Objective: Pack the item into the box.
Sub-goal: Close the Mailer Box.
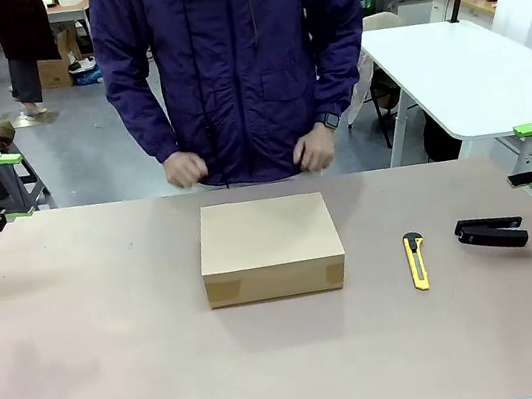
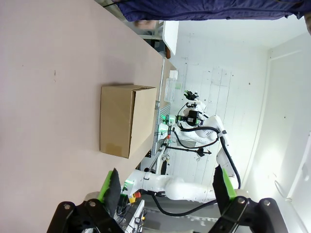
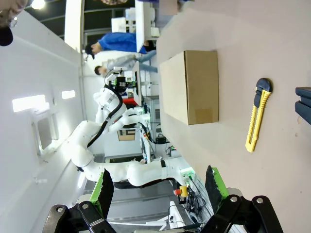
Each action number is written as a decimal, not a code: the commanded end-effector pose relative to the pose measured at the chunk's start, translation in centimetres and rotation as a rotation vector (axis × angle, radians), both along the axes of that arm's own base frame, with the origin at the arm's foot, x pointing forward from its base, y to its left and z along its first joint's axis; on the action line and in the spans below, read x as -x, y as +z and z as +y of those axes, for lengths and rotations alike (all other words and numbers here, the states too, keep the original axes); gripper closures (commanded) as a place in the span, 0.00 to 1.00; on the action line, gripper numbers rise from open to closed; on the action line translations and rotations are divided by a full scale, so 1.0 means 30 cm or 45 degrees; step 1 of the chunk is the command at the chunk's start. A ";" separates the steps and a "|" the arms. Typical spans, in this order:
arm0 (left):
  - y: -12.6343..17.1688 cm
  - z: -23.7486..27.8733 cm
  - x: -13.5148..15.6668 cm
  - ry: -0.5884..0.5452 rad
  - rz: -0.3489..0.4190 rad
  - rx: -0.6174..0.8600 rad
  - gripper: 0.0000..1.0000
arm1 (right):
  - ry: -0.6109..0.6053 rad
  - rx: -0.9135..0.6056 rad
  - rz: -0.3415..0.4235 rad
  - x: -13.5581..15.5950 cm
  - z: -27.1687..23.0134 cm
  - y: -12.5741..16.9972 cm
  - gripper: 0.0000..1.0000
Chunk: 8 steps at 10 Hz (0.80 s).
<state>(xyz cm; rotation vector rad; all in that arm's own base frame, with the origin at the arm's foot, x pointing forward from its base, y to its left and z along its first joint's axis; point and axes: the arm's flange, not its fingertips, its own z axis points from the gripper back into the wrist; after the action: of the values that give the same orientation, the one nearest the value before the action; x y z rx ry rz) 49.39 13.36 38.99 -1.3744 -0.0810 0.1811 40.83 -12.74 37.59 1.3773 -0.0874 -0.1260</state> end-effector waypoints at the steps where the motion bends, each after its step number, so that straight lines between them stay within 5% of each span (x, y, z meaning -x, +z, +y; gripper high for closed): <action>1: 0.011 -0.010 0.018 0.007 0.010 -0.014 0.00 | 0.007 -0.007 -0.005 0.011 0.006 0.011 0.00; 8: 0.011 -0.010 0.018 0.007 0.010 -0.014 0.00 | 0.007 -0.007 -0.005 0.011 0.006 0.011 0.00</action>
<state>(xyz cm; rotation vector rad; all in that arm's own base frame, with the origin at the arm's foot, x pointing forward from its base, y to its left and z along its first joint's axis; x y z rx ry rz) 49.39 13.36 38.99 -1.3744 -0.0810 0.1811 40.83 -12.74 37.59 1.3774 -0.0874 -0.1260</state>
